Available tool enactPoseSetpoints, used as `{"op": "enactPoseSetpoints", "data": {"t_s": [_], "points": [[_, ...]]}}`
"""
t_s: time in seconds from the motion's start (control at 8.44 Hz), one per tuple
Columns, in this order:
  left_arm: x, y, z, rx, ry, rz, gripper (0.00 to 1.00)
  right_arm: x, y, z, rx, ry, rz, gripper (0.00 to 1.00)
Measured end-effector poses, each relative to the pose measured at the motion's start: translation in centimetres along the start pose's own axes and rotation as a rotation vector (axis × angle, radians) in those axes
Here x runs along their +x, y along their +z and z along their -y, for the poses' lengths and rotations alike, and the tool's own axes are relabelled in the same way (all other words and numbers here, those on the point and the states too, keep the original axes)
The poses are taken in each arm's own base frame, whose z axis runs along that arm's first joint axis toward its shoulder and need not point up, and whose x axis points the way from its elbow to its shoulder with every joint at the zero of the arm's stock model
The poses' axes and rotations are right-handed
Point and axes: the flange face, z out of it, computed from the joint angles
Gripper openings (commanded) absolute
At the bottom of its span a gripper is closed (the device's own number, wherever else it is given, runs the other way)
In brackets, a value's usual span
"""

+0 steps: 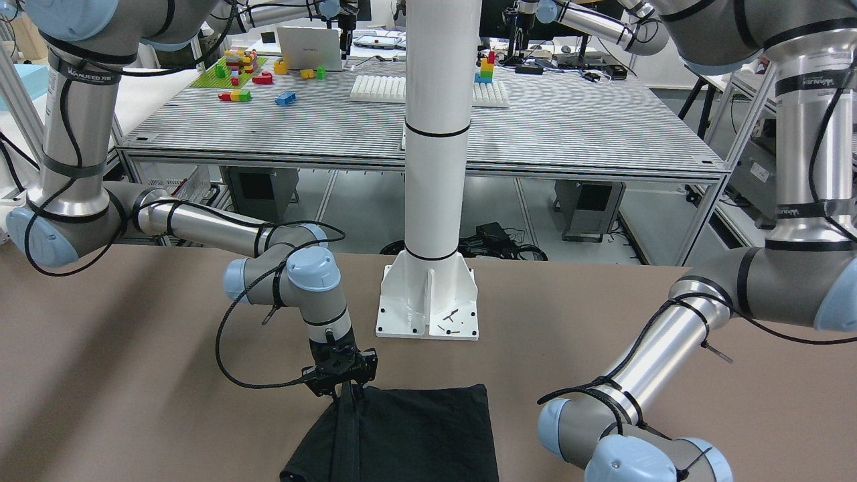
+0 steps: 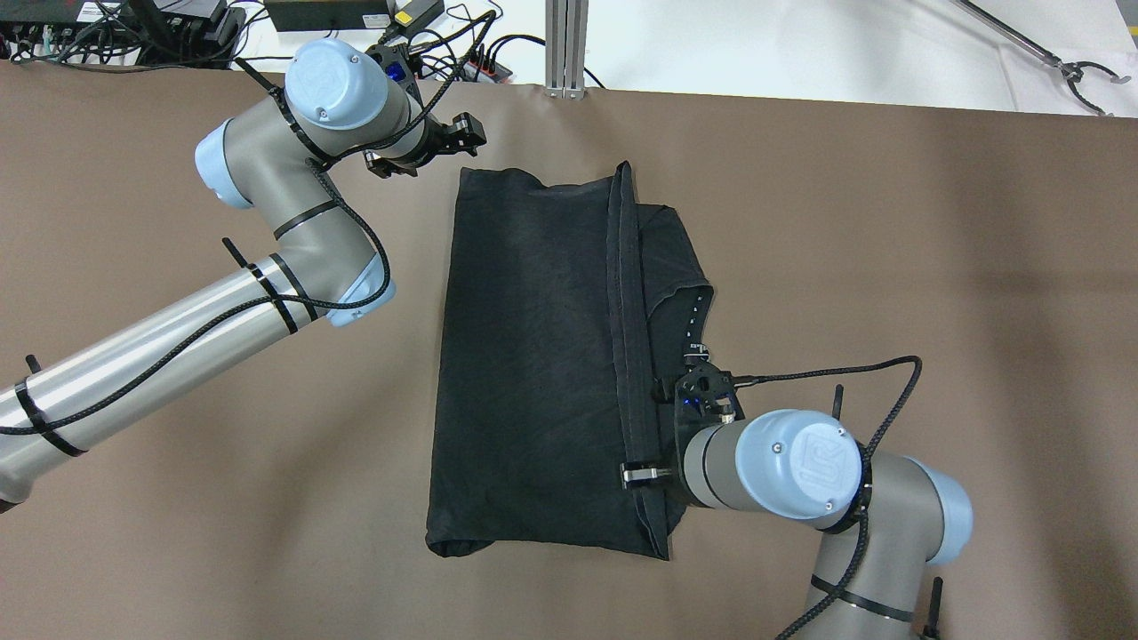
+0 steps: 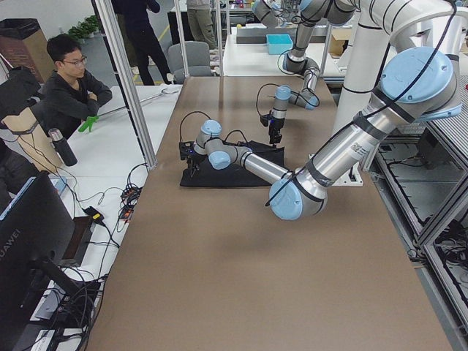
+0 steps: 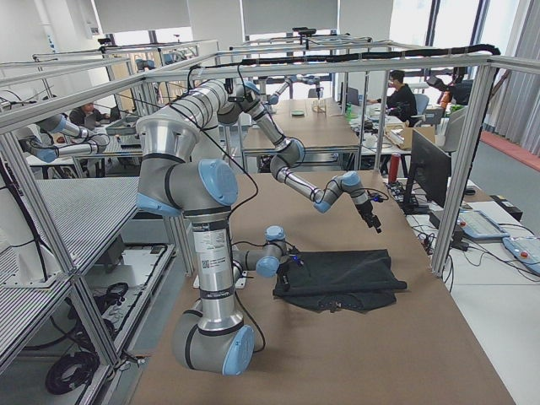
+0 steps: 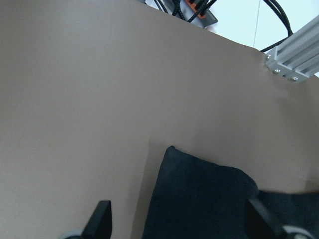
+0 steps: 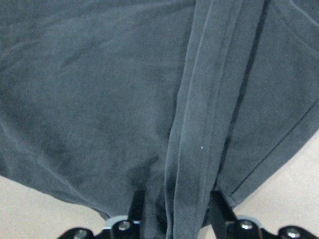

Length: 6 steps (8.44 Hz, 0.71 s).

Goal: Fold clothes

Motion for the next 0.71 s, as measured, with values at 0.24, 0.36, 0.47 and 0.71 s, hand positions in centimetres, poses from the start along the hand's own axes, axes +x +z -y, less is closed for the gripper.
{"op": "enactPoseSetpoints", "data": {"t_s": [0.24, 0.36, 0.47, 0.71], "points": [[-0.07, -0.01, 0.04, 0.001, -0.003, 0.001, 0.94, -0.24, 0.32, -0.52, -0.012, -0.008, -0.007, 0.35], [-0.15, 0.00, 0.04, 0.002, -0.005, 0.001, 0.94, -0.29, 0.39, -0.64, -0.014, -0.009, -0.008, 0.34], [-0.24, -0.01, 0.03, 0.003, -0.006, 0.001, 0.94, -0.36, 0.47, -0.84, -0.017, -0.011, -0.008, 0.35], [-0.54, 0.09, -0.02, 0.003, -0.008, 0.004, 0.94, -0.50, 0.63, -1.17, -0.020, -0.015, -0.010, 0.42]]}}
